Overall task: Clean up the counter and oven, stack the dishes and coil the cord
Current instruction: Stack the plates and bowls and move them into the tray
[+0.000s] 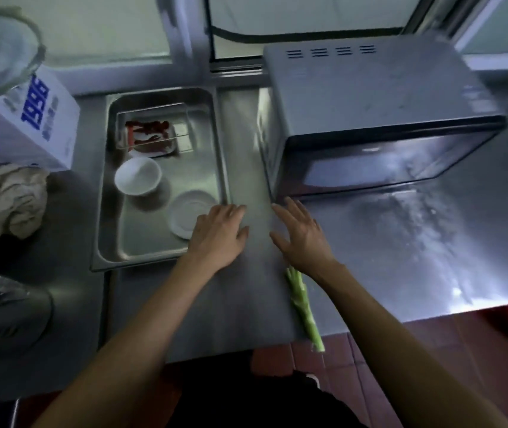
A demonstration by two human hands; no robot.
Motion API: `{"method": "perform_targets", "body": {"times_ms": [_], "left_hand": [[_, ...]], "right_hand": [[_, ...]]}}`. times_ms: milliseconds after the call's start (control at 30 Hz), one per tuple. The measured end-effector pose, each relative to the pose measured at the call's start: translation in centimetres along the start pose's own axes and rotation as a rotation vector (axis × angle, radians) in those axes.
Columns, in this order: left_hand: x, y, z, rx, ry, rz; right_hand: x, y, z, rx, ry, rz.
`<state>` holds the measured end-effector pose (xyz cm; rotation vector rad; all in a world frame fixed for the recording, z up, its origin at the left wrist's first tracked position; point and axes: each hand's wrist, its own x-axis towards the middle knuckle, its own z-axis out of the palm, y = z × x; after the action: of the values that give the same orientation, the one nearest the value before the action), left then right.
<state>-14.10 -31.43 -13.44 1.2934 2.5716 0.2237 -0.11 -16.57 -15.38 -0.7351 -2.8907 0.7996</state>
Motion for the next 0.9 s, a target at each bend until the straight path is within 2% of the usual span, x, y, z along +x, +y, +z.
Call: {"method": "perform_targets", "body": {"times_ms": [267, 600, 700, 900], "left_hand": [[-0.7, 14.4, 2.1, 0.088, -0.02, 0.201], [-1.4, 32.6, 4.5, 0.024, 0.013, 0.407], [-1.5, 36.8, 5.9, 0.024, -0.014, 0.476], [-0.6, 42.7, 8.1, 0.038, -0.093, 0.565]], "right_hand": [[-10.9, 9.8, -7.2, -0.078, 0.112, 0.156], [-25.4, 20.0, -15.8, -0.039, 0.353, 0.395], [-29.3, 22.6, -17.3, -0.031, 0.43, 0.488], [-33.5, 26.7, -17.7, 0.004, 0.478, 0.631]]}}
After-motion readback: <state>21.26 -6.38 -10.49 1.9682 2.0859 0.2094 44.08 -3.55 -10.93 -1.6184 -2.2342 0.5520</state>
